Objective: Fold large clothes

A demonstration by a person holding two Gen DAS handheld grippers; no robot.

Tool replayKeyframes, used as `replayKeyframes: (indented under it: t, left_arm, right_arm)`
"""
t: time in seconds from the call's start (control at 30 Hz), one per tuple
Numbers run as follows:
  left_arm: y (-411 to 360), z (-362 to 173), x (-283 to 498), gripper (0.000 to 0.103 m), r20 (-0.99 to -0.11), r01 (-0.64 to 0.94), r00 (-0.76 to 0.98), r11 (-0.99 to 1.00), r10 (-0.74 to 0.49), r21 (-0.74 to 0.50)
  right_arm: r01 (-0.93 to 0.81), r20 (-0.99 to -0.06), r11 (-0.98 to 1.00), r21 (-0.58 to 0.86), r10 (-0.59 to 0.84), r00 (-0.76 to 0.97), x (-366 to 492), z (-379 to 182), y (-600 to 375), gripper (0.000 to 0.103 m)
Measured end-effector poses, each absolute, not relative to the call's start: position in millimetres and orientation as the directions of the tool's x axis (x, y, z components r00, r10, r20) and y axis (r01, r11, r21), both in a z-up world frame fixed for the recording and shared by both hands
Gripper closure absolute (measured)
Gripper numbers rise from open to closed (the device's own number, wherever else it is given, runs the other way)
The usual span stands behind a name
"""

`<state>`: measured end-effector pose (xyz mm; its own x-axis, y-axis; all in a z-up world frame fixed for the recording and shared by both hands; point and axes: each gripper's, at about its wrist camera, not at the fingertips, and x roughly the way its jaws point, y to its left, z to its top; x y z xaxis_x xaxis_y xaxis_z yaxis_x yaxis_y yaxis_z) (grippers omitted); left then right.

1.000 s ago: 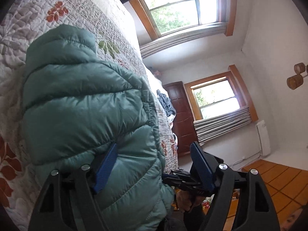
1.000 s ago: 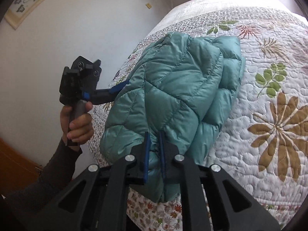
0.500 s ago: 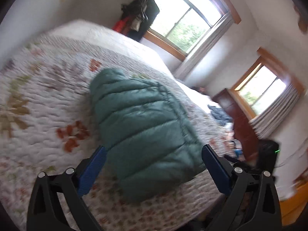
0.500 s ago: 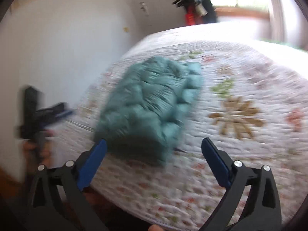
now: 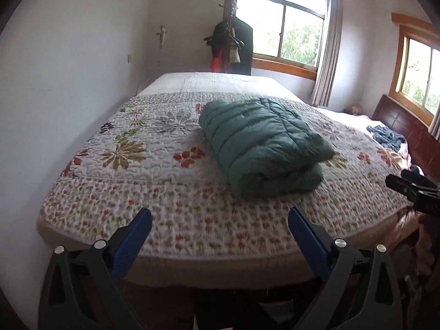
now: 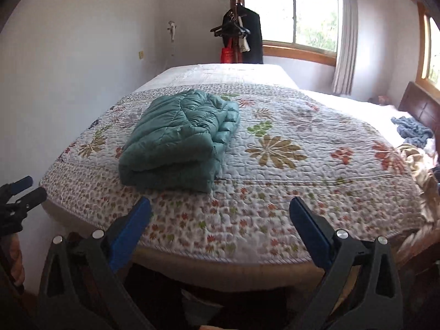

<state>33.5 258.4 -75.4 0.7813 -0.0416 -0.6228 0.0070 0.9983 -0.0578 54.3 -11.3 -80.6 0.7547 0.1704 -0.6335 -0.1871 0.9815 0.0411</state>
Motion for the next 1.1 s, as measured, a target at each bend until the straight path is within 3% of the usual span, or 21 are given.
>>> replayKeyframes:
  t: [0.37,1.1]
  left_arm:
    - [227.7,-45.5,-5.4,0.004,-0.621,0.028,0.783,1.0,-0.031,-0.014]
    - [222.3,-50.6,-9.2,0.004,-0.606,0.01,0.796,1.0,-0.008,0.0]
  right_arm:
    - [-0.161,-0.611,0.987,-0.026,0.112,0.784,-7.5,-53.6,-10.0,0.003]
    - [-0.161,-0.585,0.987,-0.028,0.114,0.803,-13.9,-52.2,-4.6,0.003]
